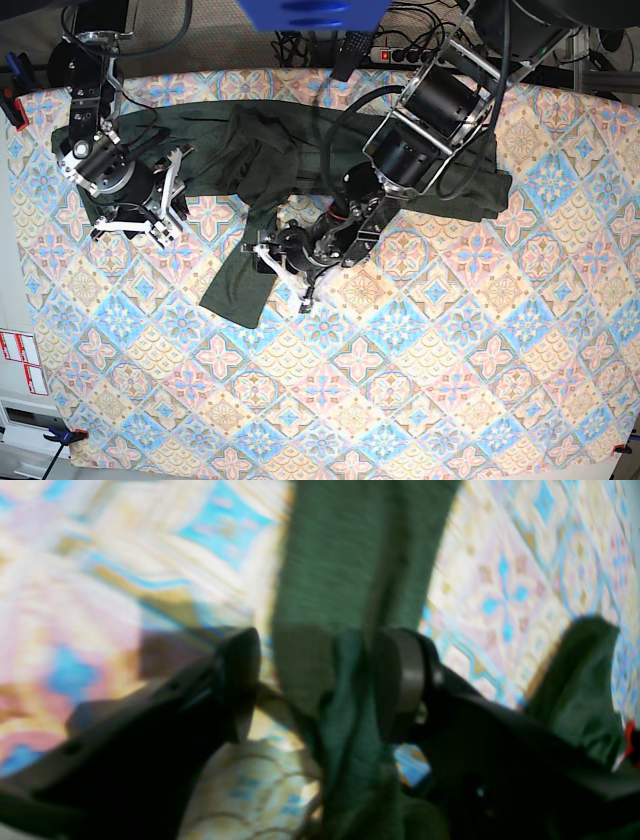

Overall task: Fold the T-shirt properly
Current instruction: 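Fold the sleeve cuff onto the shirt body with the left gripper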

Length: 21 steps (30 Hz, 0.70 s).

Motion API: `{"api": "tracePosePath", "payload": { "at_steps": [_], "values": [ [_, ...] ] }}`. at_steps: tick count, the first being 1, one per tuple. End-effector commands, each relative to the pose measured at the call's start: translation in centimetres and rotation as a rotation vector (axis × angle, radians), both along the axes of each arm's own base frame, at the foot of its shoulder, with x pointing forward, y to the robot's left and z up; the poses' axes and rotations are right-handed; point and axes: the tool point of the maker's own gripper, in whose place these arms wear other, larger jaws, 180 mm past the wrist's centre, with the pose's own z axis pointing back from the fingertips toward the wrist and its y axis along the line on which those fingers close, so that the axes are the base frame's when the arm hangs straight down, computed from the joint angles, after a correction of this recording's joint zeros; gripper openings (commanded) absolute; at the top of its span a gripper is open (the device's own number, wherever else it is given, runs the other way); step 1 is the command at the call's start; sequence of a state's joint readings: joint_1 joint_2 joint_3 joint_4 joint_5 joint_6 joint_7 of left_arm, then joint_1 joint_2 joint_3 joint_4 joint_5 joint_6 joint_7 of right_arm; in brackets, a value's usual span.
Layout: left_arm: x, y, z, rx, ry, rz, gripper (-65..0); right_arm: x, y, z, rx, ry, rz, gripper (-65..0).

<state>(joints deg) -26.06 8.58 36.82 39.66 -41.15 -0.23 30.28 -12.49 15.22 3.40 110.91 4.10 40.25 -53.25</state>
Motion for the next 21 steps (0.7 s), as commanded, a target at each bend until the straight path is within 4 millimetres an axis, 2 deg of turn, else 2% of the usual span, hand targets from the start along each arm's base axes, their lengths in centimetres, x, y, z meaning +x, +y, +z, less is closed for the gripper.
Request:
{"api": "tracePosePath", "payload": {
  "at_steps": [1, 2, 6, 11, 13, 14, 17, 21],
  "values": [
    [-1.4, -0.7, -0.4, 0.004, 0.048, -0.039, -33.4, 0.8, -0.1, 1.1, 0.004, -0.042, 0.001, -44.0],
    [-1.5, -0.8, -0.5, 0.008, 0.046, -0.048, -37.5, 0.8, -0.1, 1.2, 0.004, -0.043, 0.002, -44.0],
    [-1.7, -1.4, -0.4, 0.017, 0.017, -0.073, -65.0, 0.7, -0.1, 1.1, 0.004, -0.042, 0.002, -44.0],
    [-0.6, -1.3, 0.3, 0.003, -0.031, -0.041, -65.0, 0.6, -0.2, 1.1, 0.002, -0.039, 0.001, -44.0],
    [0.2, -1.8, 1.8, -0.026, -0.083, -0.033, -65.0, 0.6, -0.2, 1.1, 0.003, -0.04, 0.001, -44.0],
    [0.7, -1.2, 2.4, -0.035, -0.11, -0.026, -65.0, 0.6, -0.2, 1.1, 0.003, -0.039, 0.001, -44.0],
    [0.6, -0.4, 4.1, -0.072, -0.171, -0.015, -65.0, 0.5, -0.2, 1.0, 0.001, -0.037, 0.002, -44.0],
    [1.3, 4.1, 5.9, -0.049, -0.234, 0.109, -65.0, 0.5, -0.2, 1.0, 0.001, -0.037, 0.002, -44.0]
  ]
}}
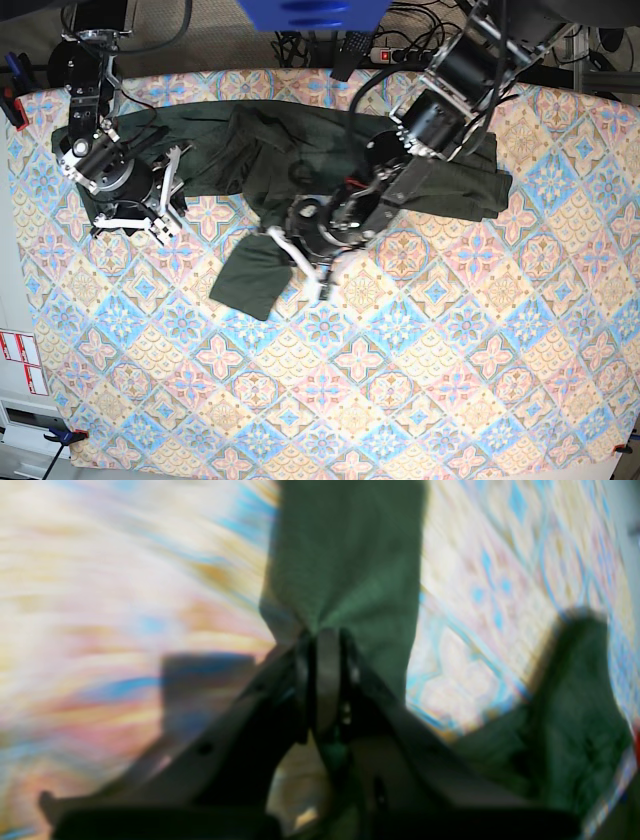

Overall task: Fold the T-shirt properly
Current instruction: 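Fold the sleeve cuff onto the shirt body with the left gripper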

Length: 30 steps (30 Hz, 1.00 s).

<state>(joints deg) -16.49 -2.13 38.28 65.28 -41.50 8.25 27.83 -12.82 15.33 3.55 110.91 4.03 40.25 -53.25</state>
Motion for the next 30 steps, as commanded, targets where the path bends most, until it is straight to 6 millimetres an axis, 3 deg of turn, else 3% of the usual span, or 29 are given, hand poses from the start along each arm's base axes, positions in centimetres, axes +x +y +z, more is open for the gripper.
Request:
{"api": "tracePosePath", "payload": {
  "at_steps": [1, 7, 20, 30],
  "values": [
    [1.0, 0.3, 2.3, -0.027, -0.069, 0.015, -65.0, 0.7, -0.1, 1.1, 0.005, -0.042, 0.004, -44.0],
    [-0.8, 4.5, 5.4, -0.039, -0.156, 0.062, -65.0, 0.9, -0.1, 1.3, 0.005, -0.047, 0.004, -44.0],
    [-8.7, 11.5, 8.1, 0.073, -0.243, 0.134, -65.0, 0.7, 0.1, 1.0, 0.007, -0.039, 0.007, -44.0],
    [-13.2, 16.7, 5.7, 0.273, -0.205, 0.201, -65.0, 0.6, 0.2, 1.0, 0.008, -0.037, 0.01, -44.0]
  ]
}}
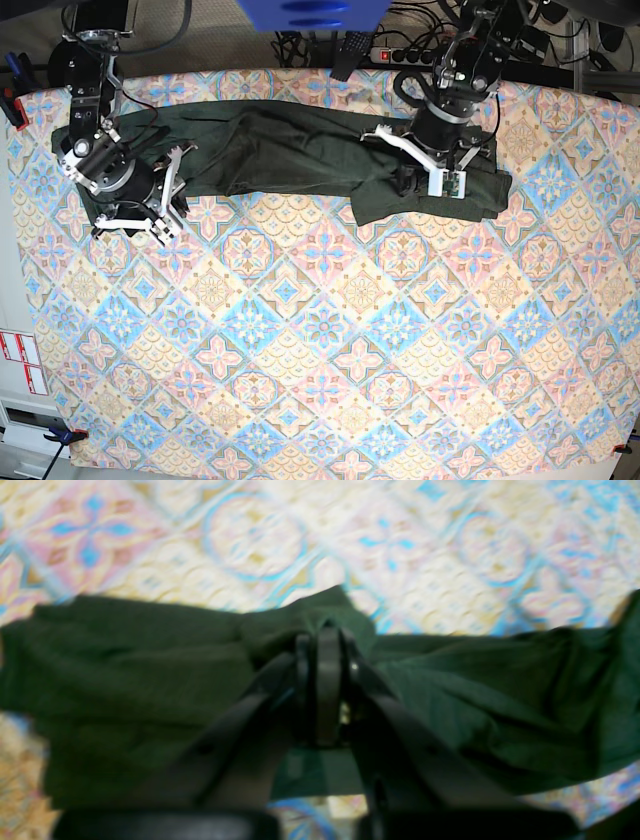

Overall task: Fold the T-shirt properly
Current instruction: 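Fold the sleeve cuff onto the shirt body with the left gripper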

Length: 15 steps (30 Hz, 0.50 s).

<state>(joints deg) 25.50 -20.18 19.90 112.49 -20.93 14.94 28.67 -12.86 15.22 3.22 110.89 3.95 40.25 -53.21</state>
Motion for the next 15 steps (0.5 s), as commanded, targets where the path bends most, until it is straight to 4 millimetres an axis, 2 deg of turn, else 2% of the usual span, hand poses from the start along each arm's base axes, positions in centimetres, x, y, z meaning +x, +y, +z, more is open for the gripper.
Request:
{"api": "tracePosePath", "payload": {
  "at_steps": [1, 2, 5, 8, 13, 15],
  "values": [
    [0.1, 0.4, 0.5, 0.013, -0.028, 0.004, -65.0, 0.7, 0.0, 1.1, 0.006, -0.039, 0.005, -44.0],
    [-0.1, 0.7, 0.0, 0.022, -0.015, 0.011, -65.0, 0.7, 0.0, 1.1, 0.006, -0.039, 0.005, -44.0],
    [-1.0, 1.3, -1.2, 0.03, 0.068, 0.016, -59.1, 0.7, -0.1, 1.1, 0.005, -0.039, 0.006, -44.0],
    [-2.6, 1.1, -2.9, 0.043, 0.215, -0.008, -43.9, 0.6, 0.0, 1.0, 0.004, -0.038, 0.007, -44.0],
    [-1.6, 1.1, -2.5, 0.033, 0.217, 0.005, -16.8, 0.6, 0.0, 1.0, 0.004, -0.038, 0.007, -44.0],
    [-0.7, 2.2, -2.0, 0.033, 0.19, 0.046, -12.1, 0.6, 0.0, 1.0, 0.004, -0.038, 0.007, -44.0]
  ]
}}
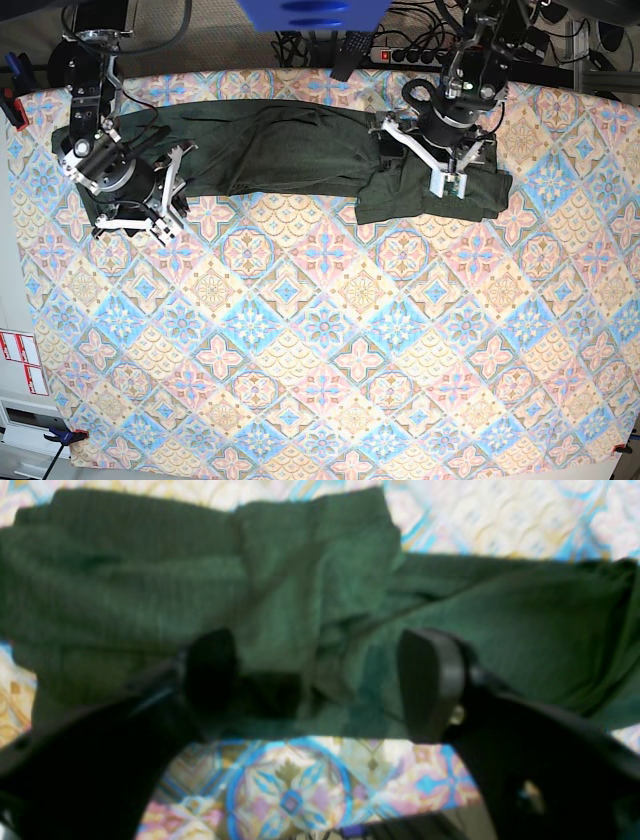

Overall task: Fold the T-shirt properly
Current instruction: 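Fold the sleeve cuff onto the shirt body with the left gripper, then grasp the end of the folded green strip with the left gripper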

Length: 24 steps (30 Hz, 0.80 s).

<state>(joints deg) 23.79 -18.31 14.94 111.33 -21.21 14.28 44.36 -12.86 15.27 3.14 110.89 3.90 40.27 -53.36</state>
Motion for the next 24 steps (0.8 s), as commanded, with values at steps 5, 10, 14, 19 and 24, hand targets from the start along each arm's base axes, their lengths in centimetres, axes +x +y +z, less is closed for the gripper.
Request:
{"api": "tracePosePath", "payload": {
  "at_steps": [5, 10, 14, 19, 24],
  "values": [
    [3.5, 2.0, 2.2, -0.083, -0.076, 0.13, -11.7, 0.7, 0.0, 1.1, 0.007, -0.04, 0.006, -44.0],
    [5.9, 2.0, 1.6, -0.184, -0.054, 0.172, -11.7, 0.7, 0.0, 1.1, 0.008, -0.04, 0.005, -44.0],
    [7.6, 1.9, 0.0, -0.228, -0.011, 0.201, -11.7, 0.7, 0.0, 1.1, 0.008, -0.04, 0.005, -44.0],
    [8.5, 1.2, -1.9, -0.297, 0.05, 0.247, -11.7, 0.7, 0.0, 1.1, 0.008, -0.04, 0.004, -44.0],
    [8.5, -0.7, -3.5, -0.334, 0.113, 0.228, -16.6, 0.8, 0.0, 1.2, 0.008, -0.044, 0.004, -44.0]
  ]
}}
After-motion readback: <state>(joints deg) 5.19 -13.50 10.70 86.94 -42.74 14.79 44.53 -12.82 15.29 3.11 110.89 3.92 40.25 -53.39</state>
